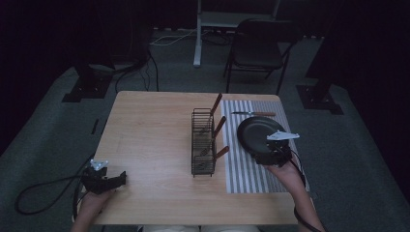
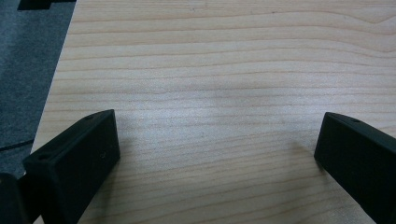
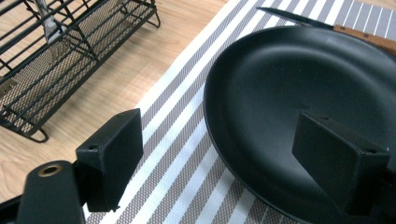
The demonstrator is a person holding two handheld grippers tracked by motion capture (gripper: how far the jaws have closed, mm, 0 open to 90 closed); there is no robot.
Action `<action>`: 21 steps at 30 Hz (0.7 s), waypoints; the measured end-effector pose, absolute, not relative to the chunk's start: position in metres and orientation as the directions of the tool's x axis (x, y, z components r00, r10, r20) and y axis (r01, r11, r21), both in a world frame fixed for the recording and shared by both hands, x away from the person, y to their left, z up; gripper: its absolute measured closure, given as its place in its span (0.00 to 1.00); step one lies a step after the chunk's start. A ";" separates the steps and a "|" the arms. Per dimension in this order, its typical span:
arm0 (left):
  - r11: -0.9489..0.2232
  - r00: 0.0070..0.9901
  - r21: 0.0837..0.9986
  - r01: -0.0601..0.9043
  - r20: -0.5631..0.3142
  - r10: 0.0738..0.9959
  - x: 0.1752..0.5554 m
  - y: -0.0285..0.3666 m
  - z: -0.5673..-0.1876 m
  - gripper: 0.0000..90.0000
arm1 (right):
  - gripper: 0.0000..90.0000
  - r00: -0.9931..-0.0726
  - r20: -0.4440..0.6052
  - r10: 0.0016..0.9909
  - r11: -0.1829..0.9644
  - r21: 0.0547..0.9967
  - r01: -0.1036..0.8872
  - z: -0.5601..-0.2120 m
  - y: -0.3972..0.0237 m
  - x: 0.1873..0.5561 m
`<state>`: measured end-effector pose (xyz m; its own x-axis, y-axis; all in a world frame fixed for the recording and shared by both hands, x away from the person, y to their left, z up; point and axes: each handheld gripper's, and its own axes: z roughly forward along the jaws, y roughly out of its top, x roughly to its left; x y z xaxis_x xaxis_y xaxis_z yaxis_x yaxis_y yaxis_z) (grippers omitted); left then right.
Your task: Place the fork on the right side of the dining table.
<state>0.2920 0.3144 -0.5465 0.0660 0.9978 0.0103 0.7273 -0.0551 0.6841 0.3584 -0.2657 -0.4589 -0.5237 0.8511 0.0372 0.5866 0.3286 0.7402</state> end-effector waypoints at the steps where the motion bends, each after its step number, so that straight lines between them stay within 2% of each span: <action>1: -0.055 0.066 0.684 0.727 0.010 0.998 0.292 0.314 -0.546 0.00 | 0.18 -0.526 0.037 0.850 0.330 0.741 0.585 -0.458 -0.265 0.360; 21: -0.055 0.066 0.684 0.727 0.010 0.998 0.292 0.314 -0.546 0.00 | 0.18 -0.568 0.029 0.822 0.338 0.779 0.528 -0.429 -0.240 0.383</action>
